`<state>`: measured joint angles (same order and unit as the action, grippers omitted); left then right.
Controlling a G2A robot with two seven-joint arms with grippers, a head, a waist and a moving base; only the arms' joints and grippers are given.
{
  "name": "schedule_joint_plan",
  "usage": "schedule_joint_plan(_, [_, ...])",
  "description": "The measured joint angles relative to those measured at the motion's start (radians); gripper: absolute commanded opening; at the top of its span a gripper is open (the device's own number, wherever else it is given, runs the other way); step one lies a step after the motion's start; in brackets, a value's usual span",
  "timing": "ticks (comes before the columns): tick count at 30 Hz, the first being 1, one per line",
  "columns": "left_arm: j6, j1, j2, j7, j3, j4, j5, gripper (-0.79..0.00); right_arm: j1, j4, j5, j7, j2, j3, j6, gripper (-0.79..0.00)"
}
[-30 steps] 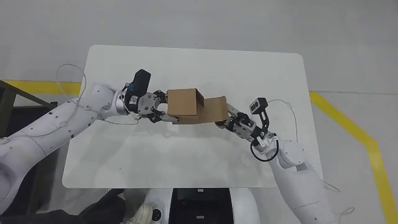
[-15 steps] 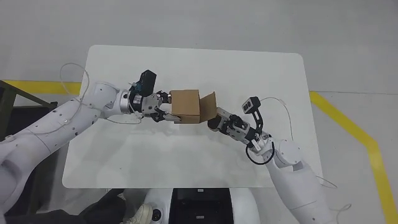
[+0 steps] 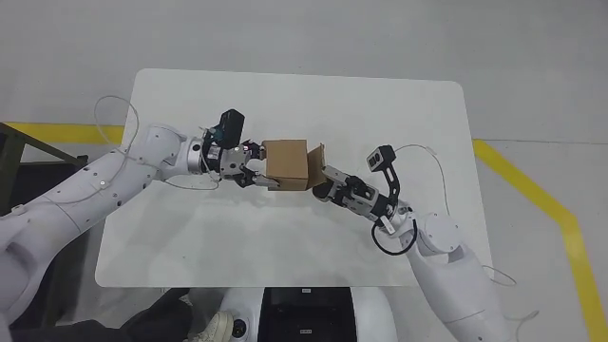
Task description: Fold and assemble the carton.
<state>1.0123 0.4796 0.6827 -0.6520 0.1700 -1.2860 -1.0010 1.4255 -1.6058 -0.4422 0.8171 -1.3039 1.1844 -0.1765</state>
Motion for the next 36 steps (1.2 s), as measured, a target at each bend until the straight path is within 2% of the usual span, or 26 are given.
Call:
schedule_joint_plan(2, [0.000, 0.000, 0.001, 0.005, 0.000, 0.000, 0.004, -0.385, 0.000, -0.008, 0.012, -0.010, 0.001, -0.002, 0.004, -0.394])
schedule_joint_plan(5, [0.000, -0.001, 0.001, 0.009, 0.000, -0.001, 0.007, -0.388, 0.001, -0.018, 0.020, -0.020, 0.003, -0.003, 0.008, -0.416])
schedule_joint_plan(17, [0.000, -0.002, 0.002, 0.013, 0.000, 0.000, 0.006, -0.388, -0.003, -0.032, -0.002, -0.026, 0.009, -0.004, 0.008, -0.425])
schedule_joint_plan(23, [0.000, -0.003, 0.003, 0.018, 0.000, 0.000, 0.002, -0.394, -0.010, -0.035, 0.026, -0.055, 0.011, -0.012, 0.019, -0.489])
schedule_joint_plan(36, [0.000, -0.007, 0.000, 0.005, 0.000, 0.001, -0.010, -0.394, -0.003, -0.062, 0.090, -0.119, 0.017, -0.021, 0.032, -0.471])
